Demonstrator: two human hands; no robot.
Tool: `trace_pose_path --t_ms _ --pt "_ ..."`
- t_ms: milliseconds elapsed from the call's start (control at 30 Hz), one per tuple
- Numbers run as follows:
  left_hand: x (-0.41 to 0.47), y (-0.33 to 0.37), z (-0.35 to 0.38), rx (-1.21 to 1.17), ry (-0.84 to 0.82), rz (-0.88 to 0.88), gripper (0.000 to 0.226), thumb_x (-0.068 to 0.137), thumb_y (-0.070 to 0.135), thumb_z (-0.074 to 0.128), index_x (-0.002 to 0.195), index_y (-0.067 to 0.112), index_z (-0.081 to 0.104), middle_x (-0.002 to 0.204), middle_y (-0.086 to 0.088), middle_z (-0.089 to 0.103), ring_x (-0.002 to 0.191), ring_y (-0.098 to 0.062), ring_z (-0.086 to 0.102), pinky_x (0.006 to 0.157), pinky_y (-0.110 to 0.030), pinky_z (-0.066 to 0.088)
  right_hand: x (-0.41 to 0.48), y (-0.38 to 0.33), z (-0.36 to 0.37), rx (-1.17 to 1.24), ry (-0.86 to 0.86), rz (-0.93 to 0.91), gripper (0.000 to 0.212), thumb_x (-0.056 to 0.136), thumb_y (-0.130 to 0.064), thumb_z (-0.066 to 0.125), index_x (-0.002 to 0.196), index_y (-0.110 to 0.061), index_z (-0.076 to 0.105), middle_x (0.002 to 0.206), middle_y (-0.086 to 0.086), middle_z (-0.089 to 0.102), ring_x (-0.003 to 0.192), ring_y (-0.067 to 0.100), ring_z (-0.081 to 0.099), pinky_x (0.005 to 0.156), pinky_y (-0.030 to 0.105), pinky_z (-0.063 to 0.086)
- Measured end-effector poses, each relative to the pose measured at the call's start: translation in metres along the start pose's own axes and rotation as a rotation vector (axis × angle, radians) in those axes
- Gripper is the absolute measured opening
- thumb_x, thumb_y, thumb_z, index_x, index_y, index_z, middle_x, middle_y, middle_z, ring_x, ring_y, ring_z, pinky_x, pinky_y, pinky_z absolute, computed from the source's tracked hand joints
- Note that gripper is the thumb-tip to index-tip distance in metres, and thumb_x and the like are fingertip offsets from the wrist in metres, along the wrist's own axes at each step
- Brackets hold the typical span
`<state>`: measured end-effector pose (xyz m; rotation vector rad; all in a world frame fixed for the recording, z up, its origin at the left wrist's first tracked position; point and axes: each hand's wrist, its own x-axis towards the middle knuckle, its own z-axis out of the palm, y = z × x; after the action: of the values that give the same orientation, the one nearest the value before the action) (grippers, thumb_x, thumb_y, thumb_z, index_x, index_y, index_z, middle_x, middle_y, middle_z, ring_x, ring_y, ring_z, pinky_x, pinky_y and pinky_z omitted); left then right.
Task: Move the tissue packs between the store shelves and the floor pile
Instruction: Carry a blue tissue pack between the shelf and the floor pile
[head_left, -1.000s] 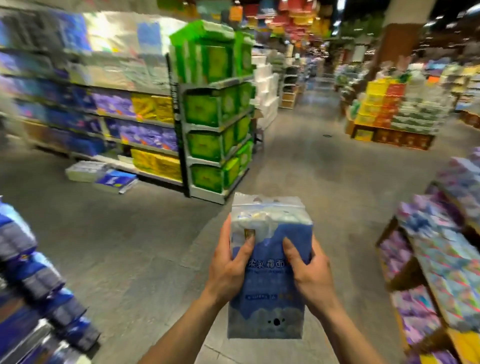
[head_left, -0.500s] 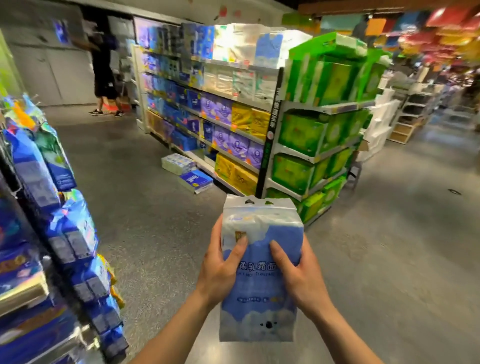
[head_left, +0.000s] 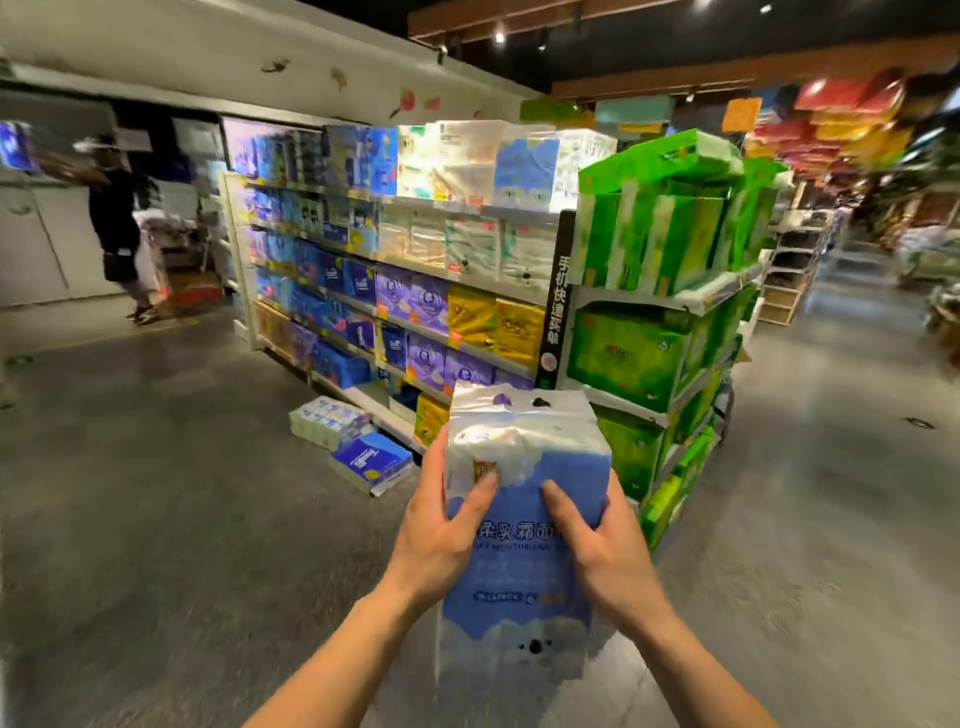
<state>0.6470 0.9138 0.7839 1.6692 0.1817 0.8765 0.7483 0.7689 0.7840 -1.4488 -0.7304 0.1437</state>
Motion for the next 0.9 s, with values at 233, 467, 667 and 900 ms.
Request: trace_pose_path --t_ms 233,467,667,900 --pt "0.191 -0.095 -0.02 -0.001 0.019 0.021 0.066 0.089 0.043 0.061 0.148 0.025 0.038 0.136 0.009 0.058 0.122 -0.001 0.058 0.093 -0.014 0.048 0.198 0.071 0.047 -0.01 -0.011 -0.078 0.064 0.08 -0.058 0.072 0.132 -0.025 0.056 0.121 -0.01 0.071 0.113 0.008 0.067 0.1 0.042 0.054" --pt "0.377 -0.149 -0.063 0.092 0.101 0.006 0.091 0.076 0.079 0.057 0.15 0.032 0.034 0.141 0.013 0.056 0.126 -0.003 0.056 0.107 -0.041 0.047 0.393 0.104 0.103 -0.063 -0.098 -0.082 0.058 0.077 -0.064 0.068 0.128 -0.037 0.057 0.122 -0.012 0.071 0.116 0.009 0.066 0.103 0.052 0.05" --pt "0.529 -0.212 -0.1 0.189 0.034 0.044 0.085 0.082 0.077 0.052 0.153 0.037 0.028 0.148 0.019 0.047 0.133 0.002 0.046 0.111 -0.03 0.042 0.532 0.14 0.144 -0.159 -0.122 -0.092 0.062 0.08 -0.047 0.08 0.134 -0.03 0.055 0.125 -0.016 0.069 0.119 0.005 0.064 0.105 0.047 0.05" --pt "0.728 -0.255 -0.117 0.156 -0.235 0.218 0.077 0.081 0.072 0.06 0.146 0.043 0.031 0.143 0.024 0.048 0.128 0.013 0.045 0.101 -0.008 0.037 0.687 0.167 0.176 -0.205 0.136 -0.128 0.064 0.071 -0.062 0.082 0.122 -0.031 0.061 0.116 -0.014 0.072 0.11 0.008 0.069 0.097 0.045 0.055"
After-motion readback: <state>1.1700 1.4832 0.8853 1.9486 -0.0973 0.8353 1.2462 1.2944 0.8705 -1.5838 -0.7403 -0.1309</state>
